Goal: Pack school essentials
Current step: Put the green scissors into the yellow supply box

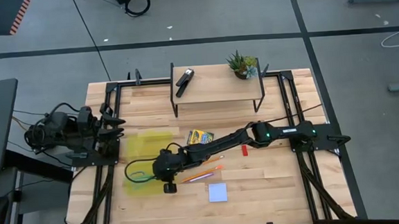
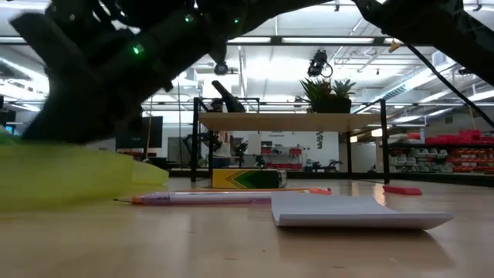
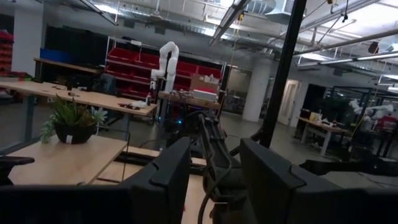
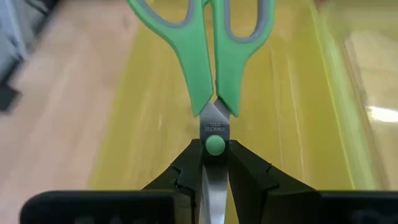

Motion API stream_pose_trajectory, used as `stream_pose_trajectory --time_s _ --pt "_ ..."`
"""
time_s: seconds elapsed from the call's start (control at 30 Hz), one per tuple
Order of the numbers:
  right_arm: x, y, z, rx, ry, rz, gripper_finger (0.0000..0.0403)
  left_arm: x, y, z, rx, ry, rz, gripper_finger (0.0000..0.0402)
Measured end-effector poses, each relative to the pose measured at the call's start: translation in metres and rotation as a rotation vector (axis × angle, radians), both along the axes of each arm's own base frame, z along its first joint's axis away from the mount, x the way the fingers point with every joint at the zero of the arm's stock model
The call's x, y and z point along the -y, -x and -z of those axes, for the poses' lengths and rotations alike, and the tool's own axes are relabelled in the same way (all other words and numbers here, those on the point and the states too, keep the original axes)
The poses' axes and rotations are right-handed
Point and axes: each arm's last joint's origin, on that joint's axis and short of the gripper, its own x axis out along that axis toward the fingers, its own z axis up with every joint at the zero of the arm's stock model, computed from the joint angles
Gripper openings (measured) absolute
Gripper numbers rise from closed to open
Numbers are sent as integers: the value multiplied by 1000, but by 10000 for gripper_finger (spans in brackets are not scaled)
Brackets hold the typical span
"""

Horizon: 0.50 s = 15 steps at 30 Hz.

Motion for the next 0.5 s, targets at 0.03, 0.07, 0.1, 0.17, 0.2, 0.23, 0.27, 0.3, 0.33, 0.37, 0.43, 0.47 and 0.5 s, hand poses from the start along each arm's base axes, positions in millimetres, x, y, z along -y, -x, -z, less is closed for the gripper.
stream_pose_trajectory --time_s 0.03,0.07,0.1,0.17,0.2,0.23,0.27,0.3,0.33,0.37,0.43,0.47,0.5 --pt "0 1 1 -13 4 1 71 0 0 0 -2 0 0 150" --pt "0 1 2 -20 6 2 71 0 0 0 -4 -1 0 150" --pt "0 2 2 -32 10 4 71 0 0 1 -7 -1 -1 149" --pt "1 4 5 -63 33 22 71 0 0 1 -11 -2 0 147" --pt "1 5 6 -78 44 30 71 0 0 1 -12 -3 0 147" --pt "2 6 6 -89 50 34 71 0 0 1 -11 -2 -1 146" --pt "2 7 7 -95 52 34 71 0 0 1 -11 -2 0 145" --pt "3 7 7 -95 53 35 71 0 0 1 -11 -3 -1 145" --pt "3 7 7 -97 58 32 71 0 0 1 -11 -3 -1 144" --pt "3 7 7 -102 63 26 71 0 0 1 -11 -3 -1 144" --pt "3 8 9 -118 75 17 76 0 0 1 -11 -3 -1 146" --pt "3 9 9 -123 80 11 80 0 0 1 -11 -3 -1 147" --pt "3 9 9 -126 84 8 85 0 0 1 -11 -3 -1 148"
